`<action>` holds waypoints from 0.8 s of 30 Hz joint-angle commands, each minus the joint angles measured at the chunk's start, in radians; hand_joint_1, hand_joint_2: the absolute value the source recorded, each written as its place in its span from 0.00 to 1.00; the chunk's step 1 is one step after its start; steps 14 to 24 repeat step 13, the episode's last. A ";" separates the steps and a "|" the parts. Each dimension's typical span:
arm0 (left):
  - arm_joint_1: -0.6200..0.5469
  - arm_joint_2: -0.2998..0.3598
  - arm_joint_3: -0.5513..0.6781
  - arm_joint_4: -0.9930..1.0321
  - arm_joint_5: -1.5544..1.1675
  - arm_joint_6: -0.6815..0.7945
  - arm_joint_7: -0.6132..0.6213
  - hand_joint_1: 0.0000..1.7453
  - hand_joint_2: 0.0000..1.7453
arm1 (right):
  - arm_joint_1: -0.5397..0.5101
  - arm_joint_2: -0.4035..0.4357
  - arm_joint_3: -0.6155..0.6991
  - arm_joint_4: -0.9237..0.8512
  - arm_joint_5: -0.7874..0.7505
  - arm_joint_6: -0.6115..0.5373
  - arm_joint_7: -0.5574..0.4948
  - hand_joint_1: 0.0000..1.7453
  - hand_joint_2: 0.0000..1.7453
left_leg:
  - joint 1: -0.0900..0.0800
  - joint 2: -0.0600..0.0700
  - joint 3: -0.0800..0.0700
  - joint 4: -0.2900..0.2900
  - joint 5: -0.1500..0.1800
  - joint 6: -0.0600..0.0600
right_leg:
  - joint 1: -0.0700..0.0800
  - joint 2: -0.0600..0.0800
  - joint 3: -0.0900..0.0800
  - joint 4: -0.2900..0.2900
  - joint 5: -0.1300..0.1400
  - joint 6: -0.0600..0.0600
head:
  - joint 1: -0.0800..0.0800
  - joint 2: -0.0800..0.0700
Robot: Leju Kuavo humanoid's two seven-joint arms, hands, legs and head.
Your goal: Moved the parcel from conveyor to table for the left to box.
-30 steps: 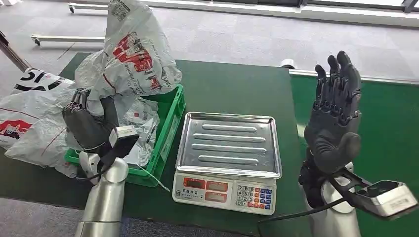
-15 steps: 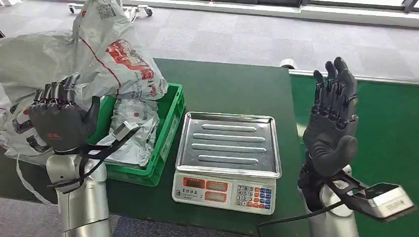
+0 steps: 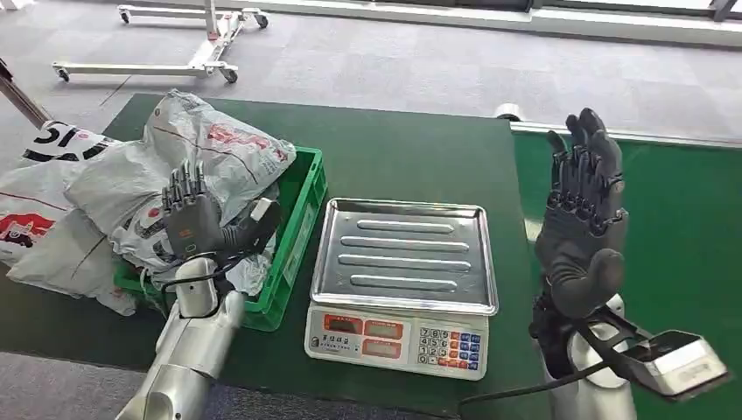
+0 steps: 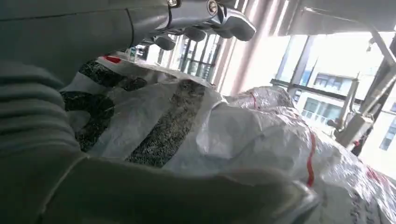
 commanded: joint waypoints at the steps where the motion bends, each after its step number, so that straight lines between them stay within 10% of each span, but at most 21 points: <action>1: -0.046 0.021 -0.040 0.091 -0.042 -0.019 -0.009 0.00 0.00 | -0.013 -0.004 -0.028 0.009 0.001 0.001 0.000 0.00 0.00 | 0.000 -0.005 0.000 -0.001 0.001 0.000 | 0.000 0.003 0.000 0.000 0.000 -0.001 | 0.000 0.000; 4: -0.031 -0.004 -0.027 0.057 0.131 -0.088 -0.177 0.00 0.00 | -0.010 -0.008 -0.028 0.003 0.003 0.002 0.000 0.00 0.00 | 0.001 -0.008 0.000 -0.002 0.002 0.001 | 0.000 0.004 0.001 -0.002 0.001 -0.001 | 0.000 0.000; 9: 0.136 -0.044 -0.045 -0.374 0.993 -0.663 -0.758 0.00 0.00 | -0.020 -0.030 -0.011 0.015 -0.026 -0.021 0.000 0.00 0.00 | 0.001 -0.004 -0.001 0.000 0.000 0.001 | 0.000 0.004 0.000 -0.001 0.000 0.000 | 0.000 0.000; 13: 0.242 -0.046 -0.039 -0.687 1.439 -0.883 -0.824 0.00 0.00 | -0.036 -0.028 -0.006 0.035 -0.049 -0.020 0.000 0.00 0.00 | 0.001 -0.002 -0.002 0.000 -0.001 0.001 | 0.001 0.009 -0.001 -0.001 0.001 0.000 | 0.000 0.000; 24: 0.242 -0.046 -0.039 -0.687 1.439 -0.883 -0.824 0.00 0.00 | -0.036 -0.028 -0.006 0.035 -0.049 -0.020 0.000 0.00 0.00 | 0.001 -0.002 -0.002 0.000 -0.001 0.001 | 0.001 0.009 -0.001 -0.001 0.001 0.000 | 0.000 0.000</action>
